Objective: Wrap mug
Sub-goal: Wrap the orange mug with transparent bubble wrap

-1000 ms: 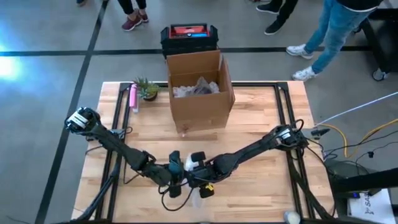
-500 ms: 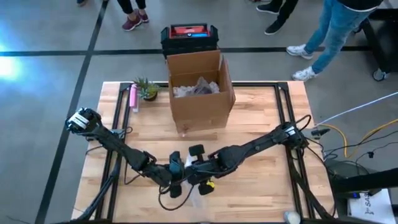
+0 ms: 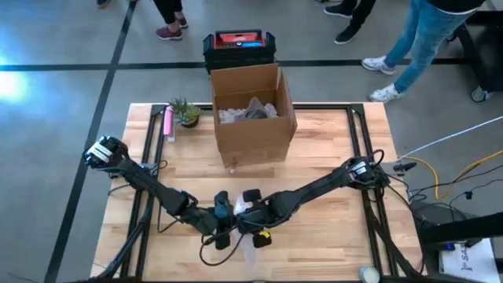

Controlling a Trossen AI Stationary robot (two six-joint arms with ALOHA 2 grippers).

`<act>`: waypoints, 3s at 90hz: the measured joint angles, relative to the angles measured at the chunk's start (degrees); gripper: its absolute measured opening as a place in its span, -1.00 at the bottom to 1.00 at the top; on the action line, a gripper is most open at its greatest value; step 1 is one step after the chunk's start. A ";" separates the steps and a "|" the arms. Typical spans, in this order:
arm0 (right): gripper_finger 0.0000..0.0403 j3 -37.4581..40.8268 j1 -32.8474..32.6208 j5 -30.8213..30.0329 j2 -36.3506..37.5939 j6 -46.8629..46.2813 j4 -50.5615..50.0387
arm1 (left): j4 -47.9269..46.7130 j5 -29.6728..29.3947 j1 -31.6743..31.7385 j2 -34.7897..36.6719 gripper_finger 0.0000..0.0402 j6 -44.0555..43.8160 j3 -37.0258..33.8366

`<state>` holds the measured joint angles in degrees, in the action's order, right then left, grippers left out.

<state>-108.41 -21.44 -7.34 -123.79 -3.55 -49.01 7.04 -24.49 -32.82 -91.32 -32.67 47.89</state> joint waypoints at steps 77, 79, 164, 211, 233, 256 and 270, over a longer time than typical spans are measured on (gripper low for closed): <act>-1.00 2.37 0.98 3.77 -0.57 0.44 4.36 | 0.50 -0.02 0.02 0.03 -1.00 0.88 0.08; -1.00 1.87 0.86 3.70 -0.48 0.56 3.90 | 0.47 -0.02 0.00 0.03 -1.00 0.90 0.08; -1.00 3.42 0.22 2.75 0.10 1.52 5.78 | 1.09 0.63 -0.09 0.07 -1.00 1.69 0.08; -1.00 2.29 -0.18 2.96 4.04 2.85 5.60 | 0.93 0.85 -0.09 0.10 -1.00 1.99 0.06; -1.00 6.42 0.18 2.43 0.41 0.37 7.15 | 1.38 1.09 -0.04 0.12 -1.00 1.99 0.08; -1.00 3.38 -0.51 3.17 3.25 1.12 3.95 | 1.15 1.26 -0.11 0.16 -1.00 1.99 0.08; -1.00 2.05 -2.04 4.29 6.53 1.37 4.32 | 0.96 1.29 -0.11 0.16 -1.00 1.99 0.08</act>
<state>-106.37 -23.47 -3.05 -117.25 -2.19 -44.69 8.00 -23.20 -32.93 -91.15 -30.68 47.97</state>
